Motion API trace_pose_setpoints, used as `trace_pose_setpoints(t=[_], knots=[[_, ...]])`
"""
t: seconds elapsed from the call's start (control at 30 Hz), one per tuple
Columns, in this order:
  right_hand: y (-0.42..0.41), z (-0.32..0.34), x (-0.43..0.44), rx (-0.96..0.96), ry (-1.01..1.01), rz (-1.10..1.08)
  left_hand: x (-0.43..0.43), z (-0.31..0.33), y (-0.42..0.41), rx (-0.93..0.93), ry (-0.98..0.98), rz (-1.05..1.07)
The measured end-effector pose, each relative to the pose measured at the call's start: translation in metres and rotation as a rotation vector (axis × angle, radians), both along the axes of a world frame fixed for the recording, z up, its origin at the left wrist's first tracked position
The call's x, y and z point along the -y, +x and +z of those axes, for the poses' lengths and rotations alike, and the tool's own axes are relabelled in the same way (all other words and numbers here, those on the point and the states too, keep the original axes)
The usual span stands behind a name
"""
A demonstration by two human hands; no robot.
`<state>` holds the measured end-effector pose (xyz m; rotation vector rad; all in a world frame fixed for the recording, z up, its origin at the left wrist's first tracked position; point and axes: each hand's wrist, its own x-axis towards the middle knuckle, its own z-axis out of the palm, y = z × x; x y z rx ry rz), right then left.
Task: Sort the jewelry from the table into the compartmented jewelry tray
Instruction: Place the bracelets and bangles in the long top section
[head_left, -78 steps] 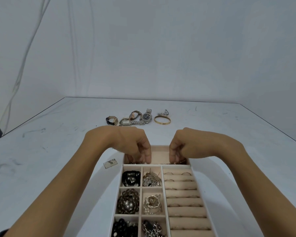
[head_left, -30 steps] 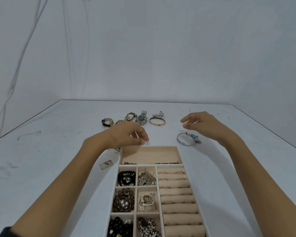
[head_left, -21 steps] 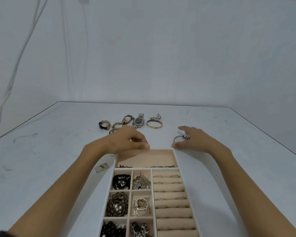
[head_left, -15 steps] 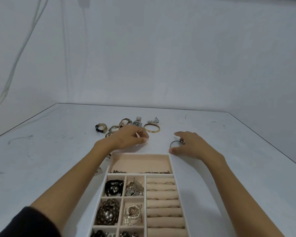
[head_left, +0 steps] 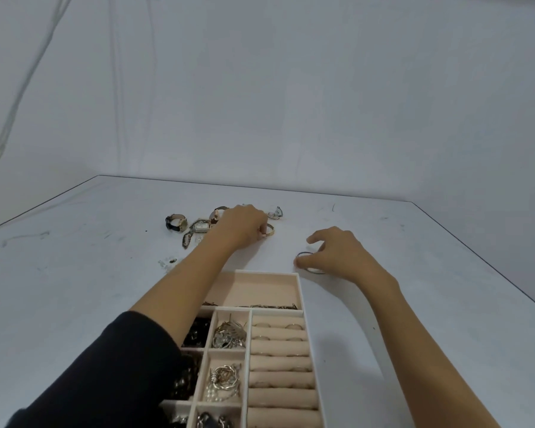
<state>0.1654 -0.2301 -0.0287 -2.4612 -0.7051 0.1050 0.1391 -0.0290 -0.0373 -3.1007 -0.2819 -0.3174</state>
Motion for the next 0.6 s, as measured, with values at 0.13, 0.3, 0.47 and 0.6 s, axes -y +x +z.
trace_pose_setpoints(t=[0.13,0.3,0.47,0.6], knots=[[-0.018,0.019,-0.004,-0.066,0.055,0.057,-0.01,0.005,-0.018,0.035,-0.271,-0.04],[-0.061,0.045,-0.012,-0.089,0.052,0.225,-0.017,0.009,-0.062,0.251,-0.553,-0.073],[-0.085,0.038,-0.025,-0.036,-0.071,0.259,-0.017,0.005,-0.1,0.397,-0.624,-0.078],[-0.09,0.027,-0.032,0.094,-0.196,0.225,-0.016,0.004,-0.111,0.424,-0.668,-0.076]])
